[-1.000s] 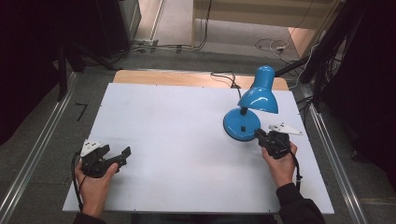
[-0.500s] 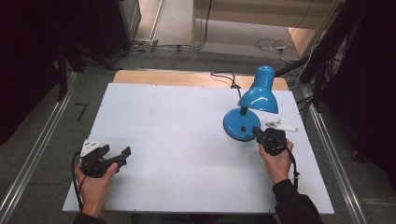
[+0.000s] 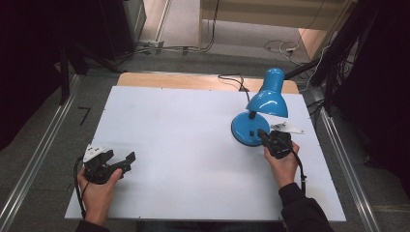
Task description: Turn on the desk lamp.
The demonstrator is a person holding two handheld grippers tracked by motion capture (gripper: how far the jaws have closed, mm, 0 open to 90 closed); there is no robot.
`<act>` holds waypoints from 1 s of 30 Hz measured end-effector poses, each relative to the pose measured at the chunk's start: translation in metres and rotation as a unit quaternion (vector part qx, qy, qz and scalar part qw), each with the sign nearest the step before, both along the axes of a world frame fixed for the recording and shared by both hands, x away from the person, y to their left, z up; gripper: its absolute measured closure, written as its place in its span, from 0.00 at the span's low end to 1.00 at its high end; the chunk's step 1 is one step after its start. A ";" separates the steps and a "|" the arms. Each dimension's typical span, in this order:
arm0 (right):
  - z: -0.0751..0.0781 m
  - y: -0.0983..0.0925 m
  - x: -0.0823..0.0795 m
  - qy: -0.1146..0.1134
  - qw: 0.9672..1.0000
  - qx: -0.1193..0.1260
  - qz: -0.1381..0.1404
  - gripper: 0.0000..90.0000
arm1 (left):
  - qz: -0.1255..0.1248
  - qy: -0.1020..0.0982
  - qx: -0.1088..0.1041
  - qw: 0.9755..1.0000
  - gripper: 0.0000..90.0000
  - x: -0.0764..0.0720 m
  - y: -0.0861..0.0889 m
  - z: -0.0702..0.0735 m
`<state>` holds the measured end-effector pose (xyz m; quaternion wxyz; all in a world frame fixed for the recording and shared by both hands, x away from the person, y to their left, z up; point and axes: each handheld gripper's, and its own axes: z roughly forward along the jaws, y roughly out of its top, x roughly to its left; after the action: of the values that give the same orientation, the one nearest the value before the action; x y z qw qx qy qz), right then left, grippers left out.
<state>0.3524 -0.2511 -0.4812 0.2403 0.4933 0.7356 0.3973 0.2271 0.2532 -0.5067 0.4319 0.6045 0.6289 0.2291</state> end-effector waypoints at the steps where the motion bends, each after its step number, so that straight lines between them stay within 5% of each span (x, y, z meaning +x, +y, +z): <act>1: 0.000 0.001 0.001 0.000 1.000 -0.001 -0.001 0.97 | 0.000 0.000 0.000 1.000 0.16 0.000 0.000 0.000; 30: -0.011 0.015 0.013 0.005 1.000 -0.005 0.009 0.97 | 0.000 -0.001 -0.001 1.000 0.16 0.000 0.001 0.000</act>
<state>0.3658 -0.2359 -0.4918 0.2354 0.4878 0.7430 0.3932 0.2270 0.2539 -0.5066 0.4328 0.6041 0.6287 0.2293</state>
